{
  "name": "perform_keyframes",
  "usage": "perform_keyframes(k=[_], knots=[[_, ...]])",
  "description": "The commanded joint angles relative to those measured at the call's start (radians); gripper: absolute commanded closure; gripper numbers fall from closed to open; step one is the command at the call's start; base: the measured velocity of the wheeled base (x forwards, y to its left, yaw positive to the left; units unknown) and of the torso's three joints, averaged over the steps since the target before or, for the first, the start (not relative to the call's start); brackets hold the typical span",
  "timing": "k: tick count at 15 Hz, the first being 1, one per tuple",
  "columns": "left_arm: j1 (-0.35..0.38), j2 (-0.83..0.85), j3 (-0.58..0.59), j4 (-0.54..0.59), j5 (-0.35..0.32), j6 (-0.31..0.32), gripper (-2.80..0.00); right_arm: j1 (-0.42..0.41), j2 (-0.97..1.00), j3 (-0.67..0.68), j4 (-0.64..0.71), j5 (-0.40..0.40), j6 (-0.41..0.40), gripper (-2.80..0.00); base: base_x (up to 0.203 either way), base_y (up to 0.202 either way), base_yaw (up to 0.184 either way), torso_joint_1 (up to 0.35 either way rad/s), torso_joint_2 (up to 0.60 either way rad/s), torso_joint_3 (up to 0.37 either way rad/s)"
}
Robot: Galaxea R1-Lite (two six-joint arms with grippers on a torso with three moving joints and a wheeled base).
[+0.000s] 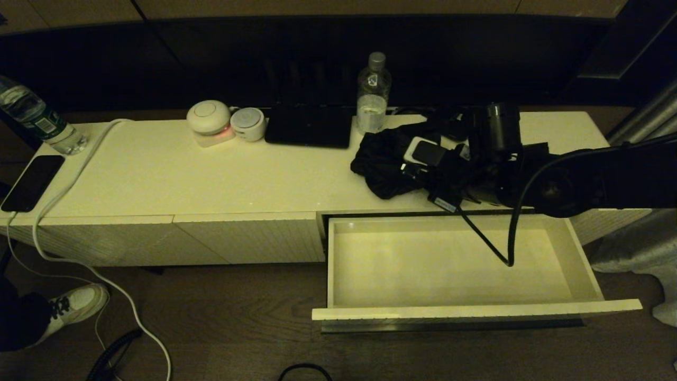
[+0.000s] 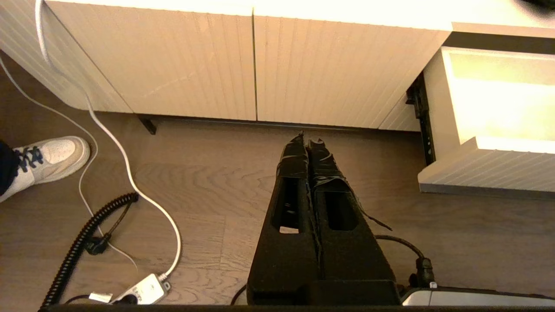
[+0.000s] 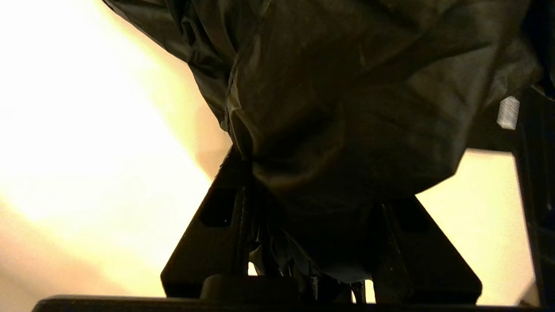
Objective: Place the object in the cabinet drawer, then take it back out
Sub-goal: Take the umbrella out of the drawer and put it on the table
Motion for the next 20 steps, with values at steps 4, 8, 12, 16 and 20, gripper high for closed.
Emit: perform_keyframes(k=[4,8,12,16,20], knots=[[0.000,-0.002,0.000,0.000,0.000,-0.001,0.00,-0.001,0.054,0.012,-0.088,-0.004,-0.017,-2.80,0.000,0.000,0.000,0.000,0.00,0.000],[0.000,-0.002,0.000,0.000,0.000,-0.001,0.00,-0.014,0.043,0.030,-0.130,-0.004,-0.028,-2.80,0.000,0.000,0.000,0.000,0.00,0.000],[-0.002,-0.002,0.000,0.000,0.000,-0.001,0.00,-0.028,-0.050,0.104,-0.167,-0.002,-0.062,-2.80,0.000,0.000,0.000,0.000,0.00,0.000],[0.000,-0.002,0.000,0.000,0.000,-0.001,0.00,-0.023,-0.303,0.332,-0.148,0.013,-0.122,-2.80,0.000,0.000,0.000,0.000,0.00,0.000],[-0.001,-0.002,0.000,0.000,0.000,-0.001,0.00,-0.006,-0.506,0.664,-0.140,0.051,-0.152,0.00,0.000,0.000,0.000,0.000,0.00,0.000]])
